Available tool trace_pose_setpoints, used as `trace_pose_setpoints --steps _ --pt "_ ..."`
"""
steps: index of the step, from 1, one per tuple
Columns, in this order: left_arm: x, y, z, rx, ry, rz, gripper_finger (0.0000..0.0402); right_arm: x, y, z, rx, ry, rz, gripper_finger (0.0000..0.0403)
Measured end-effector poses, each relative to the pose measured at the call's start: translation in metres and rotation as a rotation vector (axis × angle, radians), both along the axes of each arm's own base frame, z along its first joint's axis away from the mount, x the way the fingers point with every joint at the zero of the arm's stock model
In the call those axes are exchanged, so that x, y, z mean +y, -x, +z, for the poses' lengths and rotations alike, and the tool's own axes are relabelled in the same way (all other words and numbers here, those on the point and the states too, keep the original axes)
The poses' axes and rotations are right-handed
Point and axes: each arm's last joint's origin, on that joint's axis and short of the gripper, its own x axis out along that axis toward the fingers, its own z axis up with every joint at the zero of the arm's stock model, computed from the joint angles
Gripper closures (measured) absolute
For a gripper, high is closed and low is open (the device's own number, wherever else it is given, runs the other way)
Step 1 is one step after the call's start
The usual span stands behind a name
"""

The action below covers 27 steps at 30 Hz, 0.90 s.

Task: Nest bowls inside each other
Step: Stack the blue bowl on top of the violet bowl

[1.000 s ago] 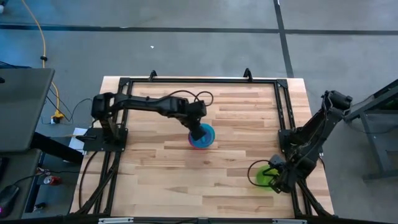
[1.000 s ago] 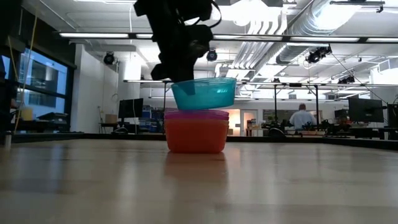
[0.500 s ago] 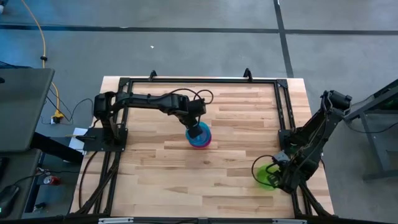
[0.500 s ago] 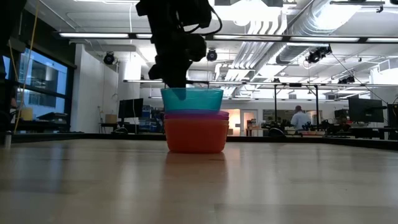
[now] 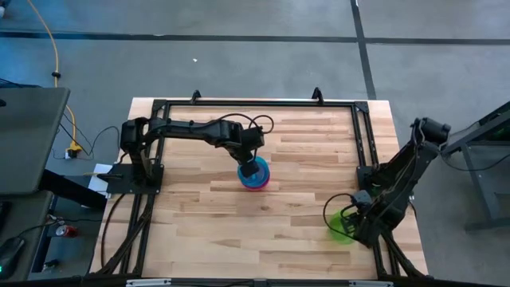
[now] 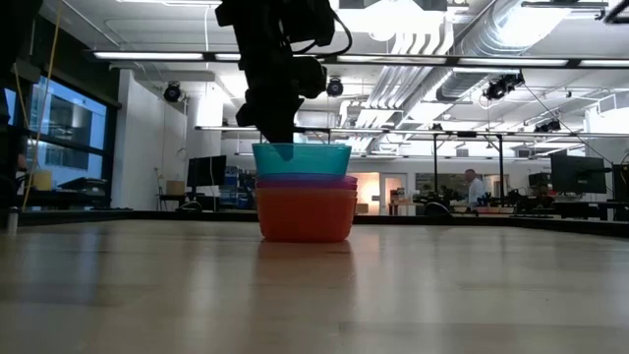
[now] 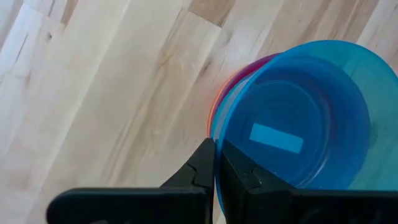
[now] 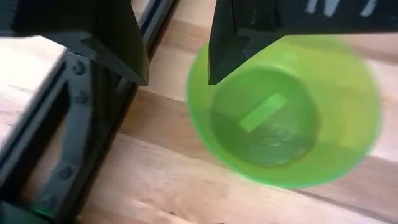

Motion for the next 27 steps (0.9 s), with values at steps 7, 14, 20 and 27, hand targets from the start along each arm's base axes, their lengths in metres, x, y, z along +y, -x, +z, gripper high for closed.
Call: trace_pose_setpoints --steps 7,14,20,27 --pt "-0.001 0.000 0.000 0.000 0.027 -0.018 0.0401 0.005 -0.004 -0.008 0.035 0.018 -0.006 0.0245" --pt "-0.004 0.001 -0.001 0.015 0.034 -0.035 0.0401 0.010 -0.011 -0.016 0.028 0.019 -0.020 0.0245" --pt "-0.005 0.003 -0.001 0.034 0.031 -0.052 0.0401 0.018 -0.016 -0.026 0.023 0.012 -0.020 0.0253" --pt "-0.005 -0.003 -0.011 0.041 0.037 -0.069 0.0401 0.025 -0.021 -0.032 0.001 -0.013 -0.033 0.0269"
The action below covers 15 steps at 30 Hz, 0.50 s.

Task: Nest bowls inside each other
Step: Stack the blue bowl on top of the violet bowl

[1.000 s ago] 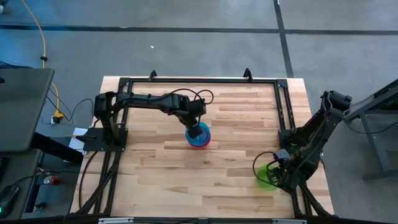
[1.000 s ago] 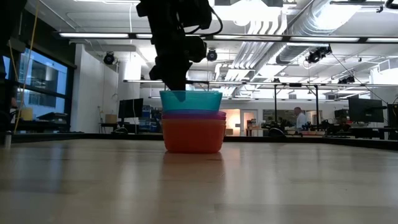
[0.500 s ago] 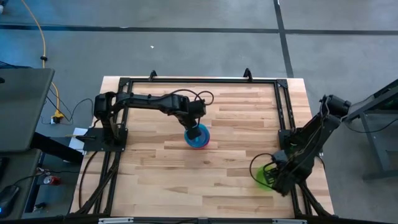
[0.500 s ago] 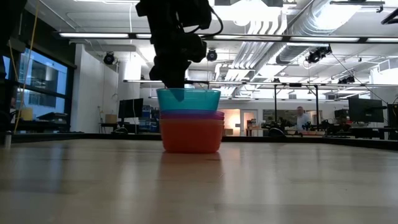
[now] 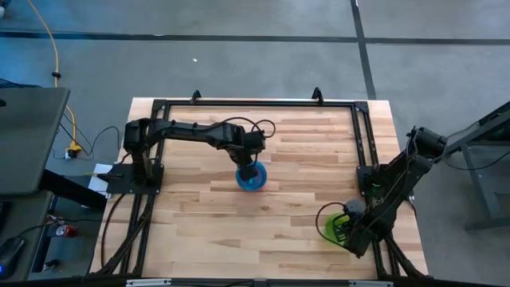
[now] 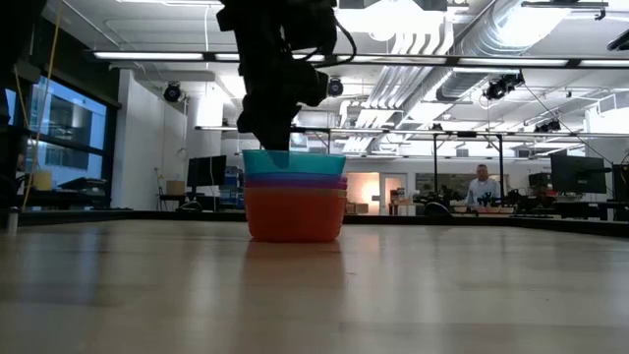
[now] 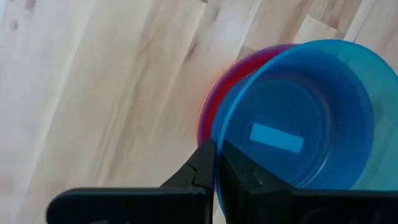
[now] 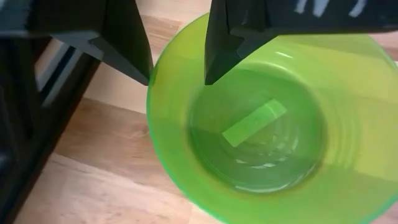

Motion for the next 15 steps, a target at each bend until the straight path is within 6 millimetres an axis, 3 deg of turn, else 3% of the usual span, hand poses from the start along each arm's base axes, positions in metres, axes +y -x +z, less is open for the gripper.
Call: trace_pose_setpoints --steps 7,15 --pt "-0.004 -0.012 -0.013 -0.031 0.024 -0.020 0.0380 0.000 -0.003 -0.001 -0.008 -0.008 -0.009 0.0269" --pt "-0.002 -0.015 -0.006 -0.097 0.010 -0.016 0.0295 -0.004 -0.008 -0.001 -0.042 0.018 -0.009 0.0272"
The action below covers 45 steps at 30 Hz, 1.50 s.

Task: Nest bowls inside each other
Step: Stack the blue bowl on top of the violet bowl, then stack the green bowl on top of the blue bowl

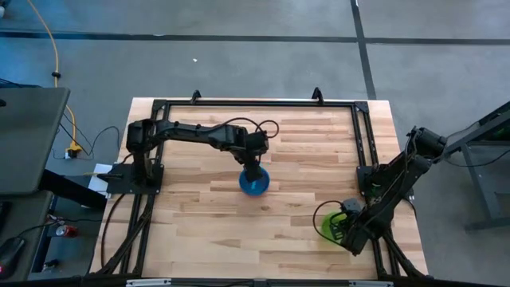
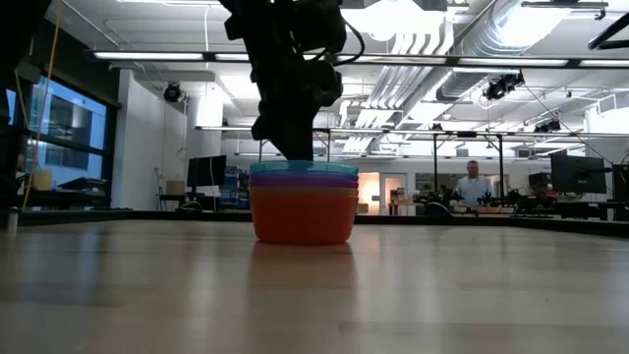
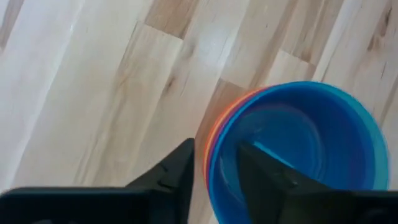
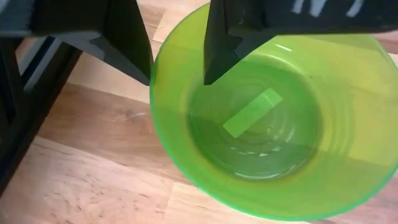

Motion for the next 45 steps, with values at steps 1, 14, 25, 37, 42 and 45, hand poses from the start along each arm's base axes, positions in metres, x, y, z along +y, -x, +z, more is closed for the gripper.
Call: trace_pose_setpoints --steps 1,14,25,37,42,45 --pt "0.000 0.001 0.000 0.004 0.003 -0.001 0.0284 0.000 0.000 0.000 0.000 0.000 -0.001 0.0277" --pt "-0.002 0.001 0.003 -0.012 0.034 -0.032 0.0218 -0.001 -0.001 0.000 -0.010 0.012 0.024 0.0397" --pt "0.001 0.023 0.056 -0.158 0.038 -0.080 0.0217 -0.008 -0.016 0.001 -0.042 -0.023 0.025 0.0402" --pt "0.000 0.109 0.150 -0.306 -0.167 -0.040 0.0217 -0.021 -0.043 0.021 -0.093 -0.075 0.040 0.0403" --pt "-0.006 0.142 0.168 -0.348 -0.228 0.000 0.0217 -0.029 -0.058 0.034 -0.114 -0.089 0.062 0.0403" --pt "-0.010 0.159 0.171 -0.354 -0.246 0.020 0.0217 -0.035 -0.067 0.042 -0.124 -0.103 0.075 0.0403"
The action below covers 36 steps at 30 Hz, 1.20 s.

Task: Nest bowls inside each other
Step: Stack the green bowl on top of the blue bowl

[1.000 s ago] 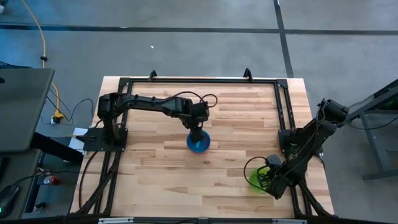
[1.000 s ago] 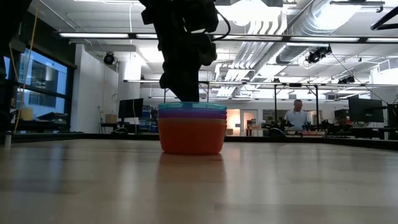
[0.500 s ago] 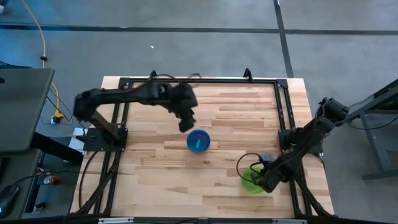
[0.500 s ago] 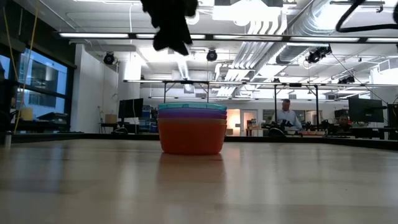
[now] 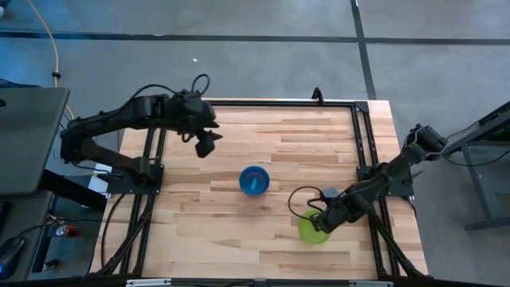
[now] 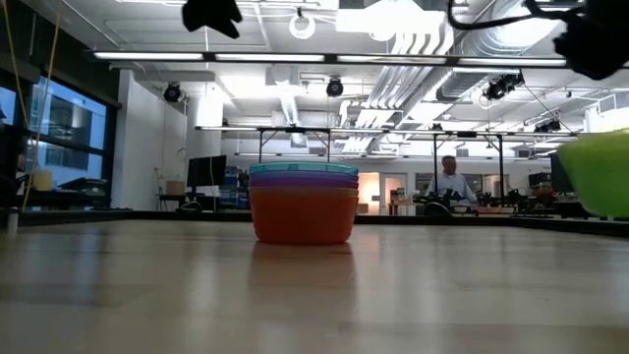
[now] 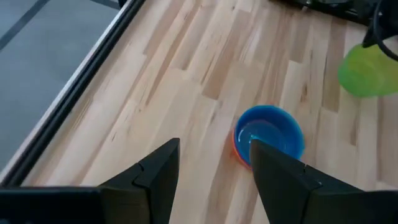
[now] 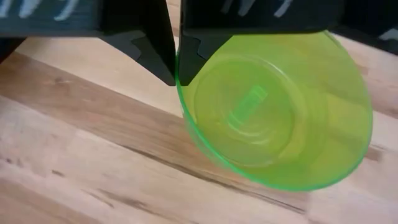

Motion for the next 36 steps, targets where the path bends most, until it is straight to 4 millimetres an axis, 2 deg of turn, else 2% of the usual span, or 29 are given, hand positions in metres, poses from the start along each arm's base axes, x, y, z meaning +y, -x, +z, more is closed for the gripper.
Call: trace_pose_setpoints --steps 10,16,21,30,36 --pt "-0.016 0.045 -0.020 0.012 0.017 0.019 0.0217 -0.031 -0.027 0.043 -0.020 -0.001 0.034 0.0403" --pt "-0.023 0.067 -0.037 -0.032 0.029 0.042 0.0217 -0.063 -0.044 0.070 -0.079 0.045 0.034 0.0403" --pt "-0.029 0.083 -0.045 -0.084 0.030 0.051 0.0217 -0.092 -0.056 0.082 -0.137 0.078 0.031 0.0403" --pt "-0.037 0.103 -0.047 -0.276 -0.005 0.014 0.0217 -0.131 -0.080 0.087 -0.293 0.181 0.050 0.0403" --pt "-0.039 0.110 -0.053 -0.314 0.010 0.040 0.0217 -0.144 -0.105 0.067 -0.313 0.181 0.084 0.0403"
